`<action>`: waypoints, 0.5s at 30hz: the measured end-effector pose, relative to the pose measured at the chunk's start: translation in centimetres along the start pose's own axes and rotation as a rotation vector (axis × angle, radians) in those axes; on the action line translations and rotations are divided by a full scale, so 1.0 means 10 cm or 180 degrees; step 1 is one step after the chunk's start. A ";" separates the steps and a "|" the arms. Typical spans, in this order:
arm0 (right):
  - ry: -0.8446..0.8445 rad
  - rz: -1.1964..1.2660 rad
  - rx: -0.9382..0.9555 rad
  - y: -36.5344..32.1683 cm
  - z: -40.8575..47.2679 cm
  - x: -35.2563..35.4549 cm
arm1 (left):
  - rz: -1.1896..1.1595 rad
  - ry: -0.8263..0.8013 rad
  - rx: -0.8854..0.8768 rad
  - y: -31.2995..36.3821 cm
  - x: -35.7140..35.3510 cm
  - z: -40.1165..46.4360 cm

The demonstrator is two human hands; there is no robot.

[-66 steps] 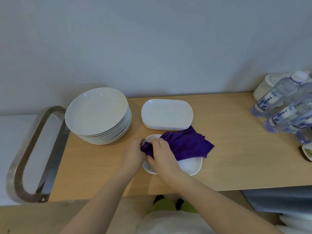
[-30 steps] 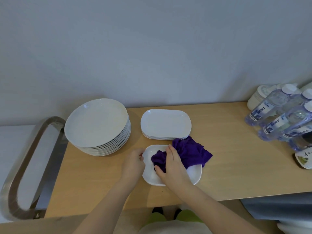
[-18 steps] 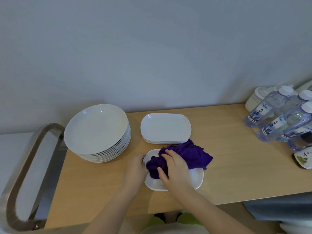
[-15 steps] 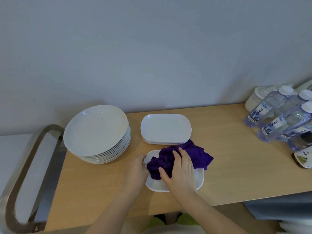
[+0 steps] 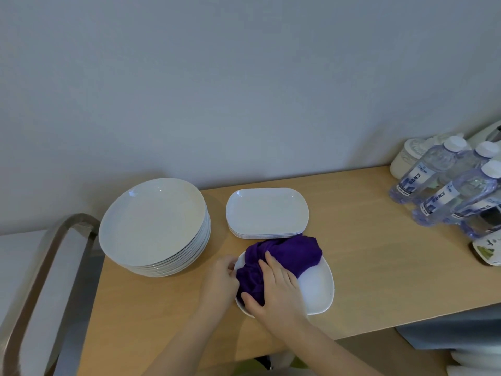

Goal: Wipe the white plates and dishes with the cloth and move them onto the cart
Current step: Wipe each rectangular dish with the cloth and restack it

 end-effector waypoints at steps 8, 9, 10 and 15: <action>-0.0173 -0.0068 0.0224 0.07 -0.06 0.04 | 0.0366 0.0142 0.0087 -0.03 -0.03 0.02; -0.0208 -0.0059 0.0280 0.10 -0.08 0.04 | 0.0390 0.0144 0.0106 -0.04 -0.03 0.02; -0.0238 -0.0078 0.0332 0.14 -0.10 0.05 | 0.0409 0.0132 0.0121 -0.04 -0.03 0.02; -0.0162 -0.0156 0.0182 0.43 -0.25 0.14 | 0.0325 0.0072 0.0158 -0.04 -0.02 -0.01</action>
Point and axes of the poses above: each hand's wrist, its own z-axis towards the middle knuckle, its own x-axis out of the back of the hand, y = z × x, the point moved 6 cm from there along z, towards the middle knuckle, and after that the axes turned 10 degrees about -z, right-handed, at the moved point
